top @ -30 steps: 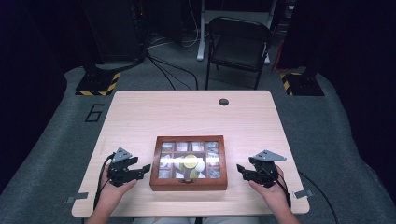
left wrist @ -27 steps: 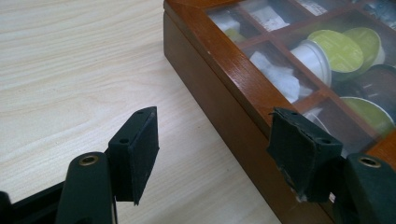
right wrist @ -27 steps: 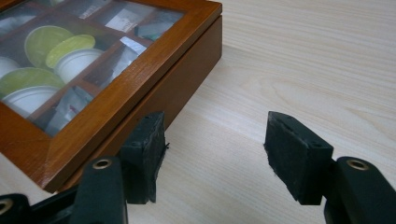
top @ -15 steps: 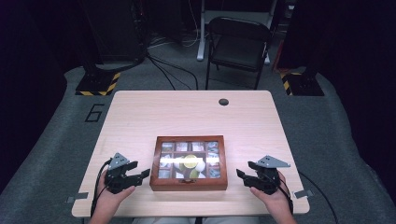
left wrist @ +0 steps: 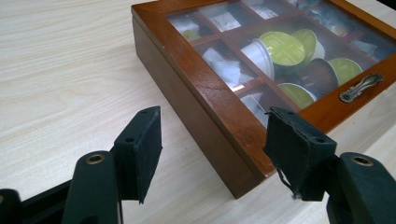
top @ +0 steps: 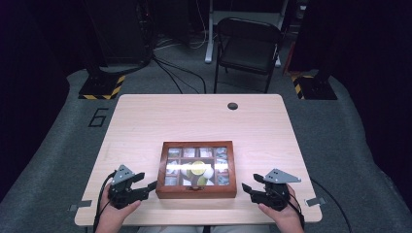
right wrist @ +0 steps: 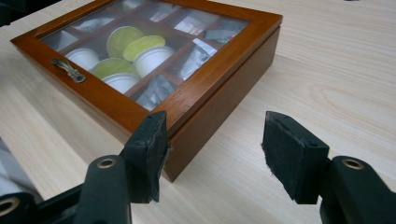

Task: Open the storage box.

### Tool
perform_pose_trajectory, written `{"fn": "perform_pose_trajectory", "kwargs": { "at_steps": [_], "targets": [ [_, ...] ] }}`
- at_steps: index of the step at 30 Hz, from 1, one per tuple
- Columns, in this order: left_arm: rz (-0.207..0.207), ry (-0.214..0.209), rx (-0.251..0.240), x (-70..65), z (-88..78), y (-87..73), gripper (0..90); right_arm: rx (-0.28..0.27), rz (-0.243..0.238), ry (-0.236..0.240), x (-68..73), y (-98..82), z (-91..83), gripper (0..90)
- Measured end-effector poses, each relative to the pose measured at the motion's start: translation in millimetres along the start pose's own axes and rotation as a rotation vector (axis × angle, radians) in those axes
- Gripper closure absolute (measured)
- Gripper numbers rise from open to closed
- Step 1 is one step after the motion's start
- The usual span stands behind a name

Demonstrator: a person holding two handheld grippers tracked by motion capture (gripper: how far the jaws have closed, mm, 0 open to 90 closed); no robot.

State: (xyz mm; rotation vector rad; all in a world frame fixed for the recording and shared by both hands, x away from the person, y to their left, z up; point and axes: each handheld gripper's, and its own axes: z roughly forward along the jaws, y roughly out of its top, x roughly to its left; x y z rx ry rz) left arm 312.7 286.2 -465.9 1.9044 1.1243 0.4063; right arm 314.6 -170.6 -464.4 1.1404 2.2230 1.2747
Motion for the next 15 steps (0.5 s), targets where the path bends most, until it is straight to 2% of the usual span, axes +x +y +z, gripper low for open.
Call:
{"fn": "perform_pose_trajectory", "kwargs": {
  "at_steps": [6,15],
  "targets": [
    [0.012,-0.011,0.007,-7.4,-1.4,-2.9,36.8,0.016,-0.019,0.027,7.4,-1.2,2.9,39.9],
    [0.058,-0.03,0.017,-17.9,-1.5,-5.6,36.4,0.038,-0.051,0.067,16.0,-2.1,8.4,38.2]
  ]
}}
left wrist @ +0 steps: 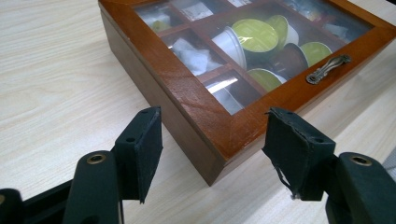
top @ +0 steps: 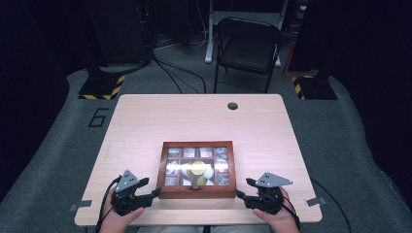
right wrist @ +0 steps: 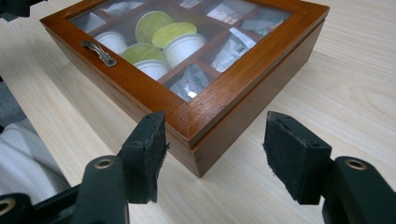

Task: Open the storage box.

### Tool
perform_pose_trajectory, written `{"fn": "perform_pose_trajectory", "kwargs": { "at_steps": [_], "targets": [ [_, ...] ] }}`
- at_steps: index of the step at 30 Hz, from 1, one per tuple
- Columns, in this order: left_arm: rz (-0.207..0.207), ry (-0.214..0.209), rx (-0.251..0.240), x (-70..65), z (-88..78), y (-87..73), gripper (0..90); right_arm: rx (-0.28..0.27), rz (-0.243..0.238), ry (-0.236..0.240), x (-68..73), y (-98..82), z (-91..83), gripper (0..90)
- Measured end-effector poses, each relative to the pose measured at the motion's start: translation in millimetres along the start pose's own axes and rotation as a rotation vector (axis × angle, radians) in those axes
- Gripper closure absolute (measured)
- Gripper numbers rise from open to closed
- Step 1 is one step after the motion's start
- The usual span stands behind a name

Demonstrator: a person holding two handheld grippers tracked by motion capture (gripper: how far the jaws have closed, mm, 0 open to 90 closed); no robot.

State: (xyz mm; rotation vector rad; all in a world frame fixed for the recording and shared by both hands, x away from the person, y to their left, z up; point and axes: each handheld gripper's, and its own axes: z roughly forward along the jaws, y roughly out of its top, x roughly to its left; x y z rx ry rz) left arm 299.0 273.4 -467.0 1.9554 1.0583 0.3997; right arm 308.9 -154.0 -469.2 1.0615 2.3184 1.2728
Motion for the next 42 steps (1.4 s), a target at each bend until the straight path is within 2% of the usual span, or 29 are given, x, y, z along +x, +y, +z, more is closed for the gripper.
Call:
{"fn": "perform_pose_trajectory", "kwargs": {
  "at_steps": [7,8,12,16,20,21,23,25,27,33,35,38,42],
  "targets": [
    [0.001,-0.013,0.001,-3.6,1.8,-2.1,35.5,0.026,-0.013,0.013,3.2,-1.0,5.5,37.1],
    [0.003,-0.021,0.015,-3.7,1.5,-1.9,35.4,0.028,-0.017,0.02,3.9,-1.2,7.1,37.1],
    [0.013,-0.023,0.018,-4.7,3.7,-2.2,35.0,0.051,-0.032,0.018,5.2,-2.1,10.7,37.2],
    [0.019,-0.024,0.028,-4.9,5.1,-2.9,35.0,0.064,-0.028,0.02,6.4,-2.4,13.9,37.7],
    [0.016,-0.027,0.033,-5.9,7.4,-3.5,35.0,0.085,-0.042,0.018,7.8,-3.2,17.9,38.5],
    [0.026,-0.032,0.045,-5.1,7.9,-3.4,35.1,0.087,-0.052,0.014,7.5,-3.5,19.1,38.7],
    [0.014,-0.032,0.05,-6.8,10.5,-4.3,35.1,0.095,-0.052,0.011,7.2,-3.6,21.2,39.3],
    [0.039,-0.032,0.067,-6.9,12.5,-4.4,35.1,0.101,-0.048,0.01,6.5,-3.6,23.0,40.2],
    [0.038,-0.036,0.069,-8.1,13.8,-4.3,35.1,0.107,-0.051,0.009,6.4,-3.5,23.9,41.7],
    [0.055,-0.042,0.08,-10.6,16.6,-4.3,36.7,0.11,-0.052,0.016,5.4,-2.6,26.5,44.3],
    [0.062,-0.028,0.084,-11.2,18.2,-4.2,37.5,0.112,-0.055,0.02,6.4,-2.3,27.6,45.6],
    [0.059,-0.023,0.082,-10.6,17.8,-4.4,39.9,0.096,-0.069,0.024,9.0,-1.4,27.4,48.9],
    [0.045,-0.01,0.085,-10.0,19.2,-4.5,43.3,0.086,-0.082,0.025,9.4,-0.3,26.7,48.6]
  ]
}}
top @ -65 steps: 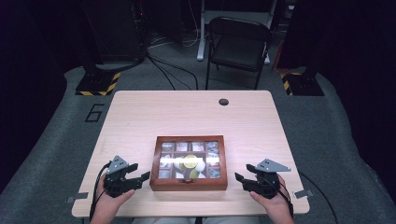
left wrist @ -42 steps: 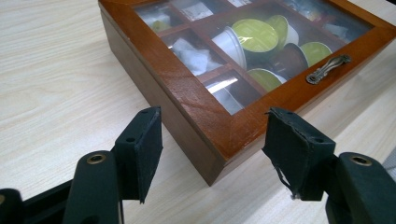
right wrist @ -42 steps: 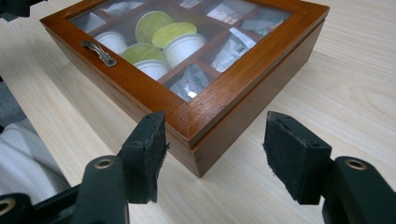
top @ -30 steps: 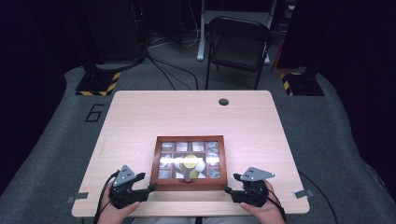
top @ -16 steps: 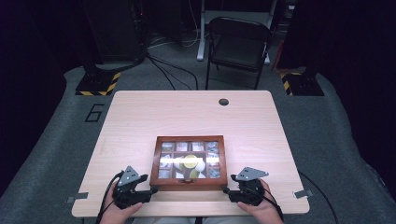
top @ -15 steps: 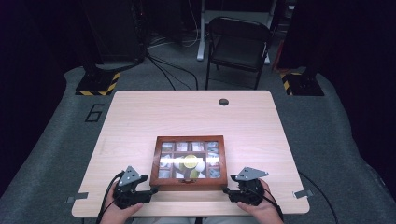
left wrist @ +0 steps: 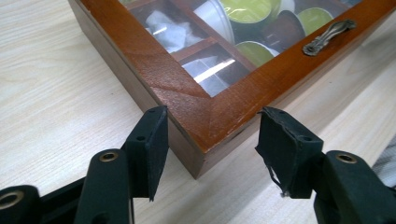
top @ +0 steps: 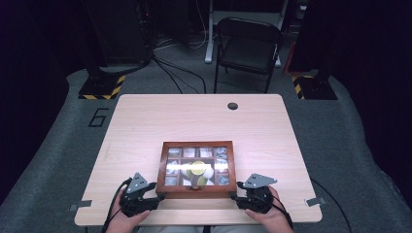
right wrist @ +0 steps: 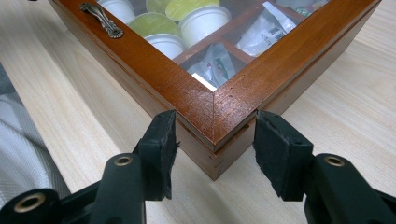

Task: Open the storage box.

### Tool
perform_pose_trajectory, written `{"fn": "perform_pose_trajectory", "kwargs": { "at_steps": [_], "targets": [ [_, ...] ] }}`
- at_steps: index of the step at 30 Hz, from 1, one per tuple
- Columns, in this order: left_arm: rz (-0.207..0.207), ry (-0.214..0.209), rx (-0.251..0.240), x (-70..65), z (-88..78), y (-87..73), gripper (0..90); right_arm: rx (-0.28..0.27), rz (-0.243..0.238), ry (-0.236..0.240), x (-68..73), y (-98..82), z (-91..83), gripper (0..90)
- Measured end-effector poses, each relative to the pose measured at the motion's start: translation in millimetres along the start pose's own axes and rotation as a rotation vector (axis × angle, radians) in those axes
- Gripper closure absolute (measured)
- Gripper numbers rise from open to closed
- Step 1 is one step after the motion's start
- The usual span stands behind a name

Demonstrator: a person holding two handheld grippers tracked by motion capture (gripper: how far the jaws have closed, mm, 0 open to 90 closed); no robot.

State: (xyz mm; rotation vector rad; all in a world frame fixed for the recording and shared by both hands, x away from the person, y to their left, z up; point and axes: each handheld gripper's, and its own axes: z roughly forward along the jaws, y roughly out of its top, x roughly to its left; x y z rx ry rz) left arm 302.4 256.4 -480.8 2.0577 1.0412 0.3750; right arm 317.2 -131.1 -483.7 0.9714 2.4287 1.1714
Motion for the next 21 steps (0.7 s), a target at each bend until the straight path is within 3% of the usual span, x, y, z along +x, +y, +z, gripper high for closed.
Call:
{"fn": "perform_pose_trajectory", "kwargs": {
  "at_steps": [3,8,13,17,20,21],
  "targets": [
    [-0.004,0.001,0.007,0.5,0.4,0.1,43.7,-0.005,-0.001,0.001,-0.4,0.4,-0.7,48.9],
    [0.009,0.004,-0.002,0.0,0.4,1.3,43.7,-0.07,0.026,0.006,-2.3,3.9,-5.3,53.7],
    [-0.005,-0.002,0.02,-0.4,0.2,-1.4,44.9,-0.025,0.023,-0.007,-2.1,1.3,-2.7,46.5],
    [0.021,0.01,0.025,-1.4,2.3,-1.3,43.4,0.008,0.018,0.006,-0.5,-0.8,1.2,47.0],
    [0.031,0.015,0.036,-1.9,3.7,-1.5,42.6,0.04,-0.02,-0.015,0.5,-1.8,6.6,45.6],
    [0.029,0.016,0.042,-2.3,4.2,-1.6,42.4,0.04,-0.011,-0.014,0.3,-2.0,7.3,45.4]
  ]
}}
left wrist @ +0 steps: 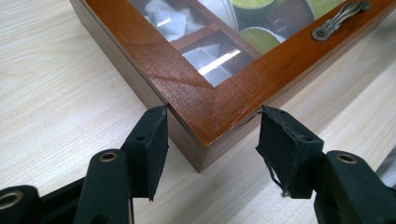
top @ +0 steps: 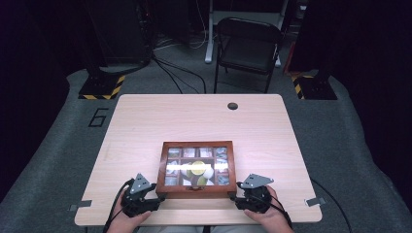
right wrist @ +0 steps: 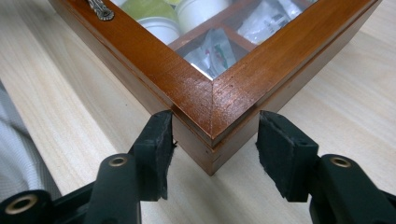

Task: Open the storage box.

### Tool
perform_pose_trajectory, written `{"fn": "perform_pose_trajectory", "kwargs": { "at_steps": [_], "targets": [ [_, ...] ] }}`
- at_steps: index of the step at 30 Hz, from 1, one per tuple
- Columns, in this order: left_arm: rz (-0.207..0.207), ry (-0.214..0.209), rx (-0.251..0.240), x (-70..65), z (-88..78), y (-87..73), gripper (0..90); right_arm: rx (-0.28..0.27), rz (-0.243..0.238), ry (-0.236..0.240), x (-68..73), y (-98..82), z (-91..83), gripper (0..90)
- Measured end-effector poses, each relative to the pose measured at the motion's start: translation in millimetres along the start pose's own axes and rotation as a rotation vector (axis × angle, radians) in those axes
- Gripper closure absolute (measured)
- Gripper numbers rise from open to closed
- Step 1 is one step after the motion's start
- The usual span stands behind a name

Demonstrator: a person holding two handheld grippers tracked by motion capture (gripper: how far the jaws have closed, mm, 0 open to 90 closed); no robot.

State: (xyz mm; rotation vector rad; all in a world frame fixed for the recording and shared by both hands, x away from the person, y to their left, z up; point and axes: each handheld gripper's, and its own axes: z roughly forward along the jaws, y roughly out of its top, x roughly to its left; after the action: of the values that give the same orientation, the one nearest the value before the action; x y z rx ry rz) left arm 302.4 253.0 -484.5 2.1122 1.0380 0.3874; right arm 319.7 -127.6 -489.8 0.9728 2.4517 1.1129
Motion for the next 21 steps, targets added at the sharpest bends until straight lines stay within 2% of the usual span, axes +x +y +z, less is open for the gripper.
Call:
{"fn": "perform_pose_trajectory", "kwargs": {
  "at_steps": [2,5,10,13,14,16,17,19,21],
  "targets": [
    [0.003,0.0,0.004,-0.1,1.4,0.0,42.2,0.013,0.012,0.019,-2.3,-0.8,1.1,47.0],
    [0.004,-0.003,0.014,0.4,3.3,-0.5,42.9,0.055,-0.011,0.007,-1.2,-2.5,5.0,48.9],
    [0.004,-0.004,0.017,1.7,3.3,0.8,42.6,0.064,-0.019,0.006,-1.1,-1.8,6.0,48.0],
    [0.022,0.001,-0.006,0.1,1.8,2.4,43.3,0.045,-0.022,0.006,-0.2,0.1,3.1,46.7],
    [0.024,-0.004,-0.001,0.2,1.1,3.0,43.2,0.038,-0.018,0.001,0.0,0.1,2.7,46.8],
    [0.021,0.0,-0.005,0.0,1.1,3.3,43.3,0.024,-0.011,0.0,0.3,1.0,1.2,46.8],
    [0.02,-0.001,-0.006,0.0,1.0,3.4,43.2,0.005,-0.012,-0.007,0.3,1.5,-0.8,50.1],
    [0.001,-0.004,-0.031,0.5,-0.1,3.9,43.3,-0.031,0.0,-0.001,0.1,3.2,-4.2,52.2],
    [-0.006,-0.01,-0.045,1.0,-1.1,5.0,43.7,-0.042,0.0,0.0,-0.8,4.2,-4.4,53.4]
  ]
}}
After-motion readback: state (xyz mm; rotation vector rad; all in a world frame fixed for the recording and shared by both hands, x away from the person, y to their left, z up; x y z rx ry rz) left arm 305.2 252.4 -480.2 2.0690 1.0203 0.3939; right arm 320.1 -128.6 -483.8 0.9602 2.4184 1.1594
